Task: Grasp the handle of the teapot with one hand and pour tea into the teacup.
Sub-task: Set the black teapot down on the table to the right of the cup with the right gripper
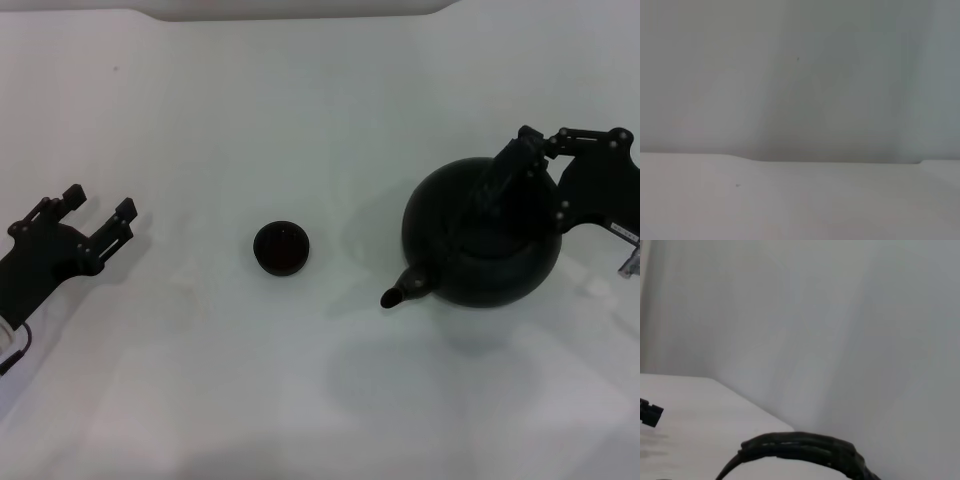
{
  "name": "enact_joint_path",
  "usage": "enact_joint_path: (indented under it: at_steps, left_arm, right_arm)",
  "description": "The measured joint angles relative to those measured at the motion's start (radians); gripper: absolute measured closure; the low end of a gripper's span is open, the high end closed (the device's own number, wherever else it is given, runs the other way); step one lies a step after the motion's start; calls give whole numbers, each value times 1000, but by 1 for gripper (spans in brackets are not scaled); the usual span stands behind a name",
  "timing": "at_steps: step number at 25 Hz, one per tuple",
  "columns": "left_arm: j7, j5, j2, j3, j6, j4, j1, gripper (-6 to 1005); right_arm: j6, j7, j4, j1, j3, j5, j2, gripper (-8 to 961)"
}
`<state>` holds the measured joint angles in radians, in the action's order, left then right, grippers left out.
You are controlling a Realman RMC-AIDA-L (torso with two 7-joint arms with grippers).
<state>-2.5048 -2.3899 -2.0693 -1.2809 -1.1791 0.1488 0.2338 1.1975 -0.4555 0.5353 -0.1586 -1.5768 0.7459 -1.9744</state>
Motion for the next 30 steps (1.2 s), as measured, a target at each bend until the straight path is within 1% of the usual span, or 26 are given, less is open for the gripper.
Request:
enact_joint_path:
  at_steps: [23,26,30]
  left_arm:
    - [0,0,0,0,-2,0,-9,259]
    - [0,0,0,0,-2,0,-8,259]
    - [0,-1,-2,0,-2,0,-5,260]
  right_arm:
    - [-6,4,-4,-13,0,-1,-3,846]
    - [-9,0,-4,-13,0,-1,-3,842]
    - [-34,-5,-4,-16,0,-4,-3,812]
